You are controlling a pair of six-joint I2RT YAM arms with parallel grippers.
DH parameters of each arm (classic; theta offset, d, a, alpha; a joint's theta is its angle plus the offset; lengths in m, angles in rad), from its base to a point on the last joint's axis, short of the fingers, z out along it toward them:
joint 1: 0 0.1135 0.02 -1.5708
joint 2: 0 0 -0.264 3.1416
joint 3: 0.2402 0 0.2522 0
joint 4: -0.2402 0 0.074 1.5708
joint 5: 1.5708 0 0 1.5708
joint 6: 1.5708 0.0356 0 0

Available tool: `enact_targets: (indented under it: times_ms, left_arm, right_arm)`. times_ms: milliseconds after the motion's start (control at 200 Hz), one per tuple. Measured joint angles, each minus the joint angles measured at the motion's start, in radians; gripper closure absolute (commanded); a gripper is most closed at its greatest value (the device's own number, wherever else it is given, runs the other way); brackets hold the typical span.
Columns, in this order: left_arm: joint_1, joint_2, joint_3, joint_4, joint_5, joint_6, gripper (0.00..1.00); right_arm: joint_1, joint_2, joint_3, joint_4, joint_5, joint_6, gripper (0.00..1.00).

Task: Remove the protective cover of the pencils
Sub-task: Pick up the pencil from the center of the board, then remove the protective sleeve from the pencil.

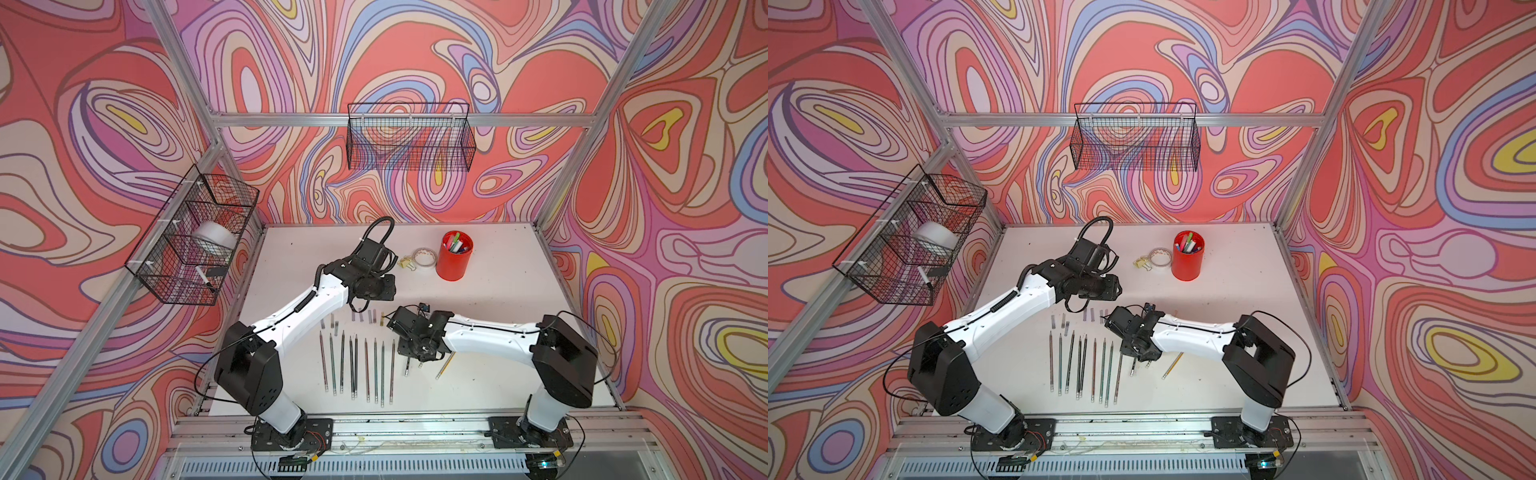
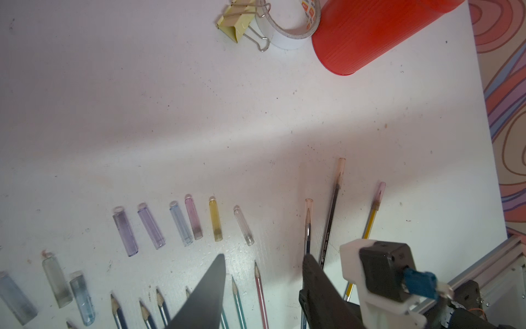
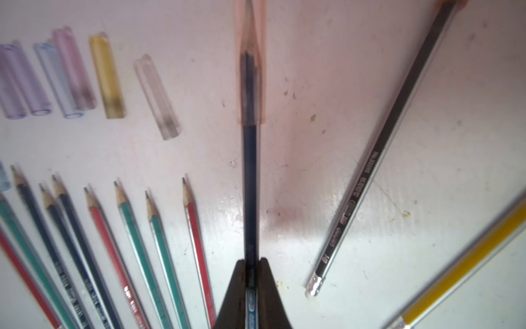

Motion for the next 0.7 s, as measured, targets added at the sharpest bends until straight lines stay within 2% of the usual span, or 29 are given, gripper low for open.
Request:
enact_targets:
  times_ms: [160,270,481,701]
  left_arm:
    - [0.02,0.0,-0.023,0.041,0.061,-0.011,0.52]
    - [0.034,-0.001,-0.044,0.065,0.103,-0.02,0.5]
    - [0.045,-0.009,-0.063,0.113,0.172,-0.032,0.45]
    - [0.047,-0.028,-0.071,0.146,0.215,-0.036,0.44]
  right_arm:
    - [-0.001,-0.106,-0.069,0.089,0.016,-0.049,0.95]
    - [-0.001,-0.148,-0.092,0.14,0.029,-0.085,0.98]
    - [-0.001,-0.198,-0.11,0.246,0.032,-0.151,1.0]
    - [-0.001,-0.209,-0.111,0.323,0.017,-0.205,1.0]
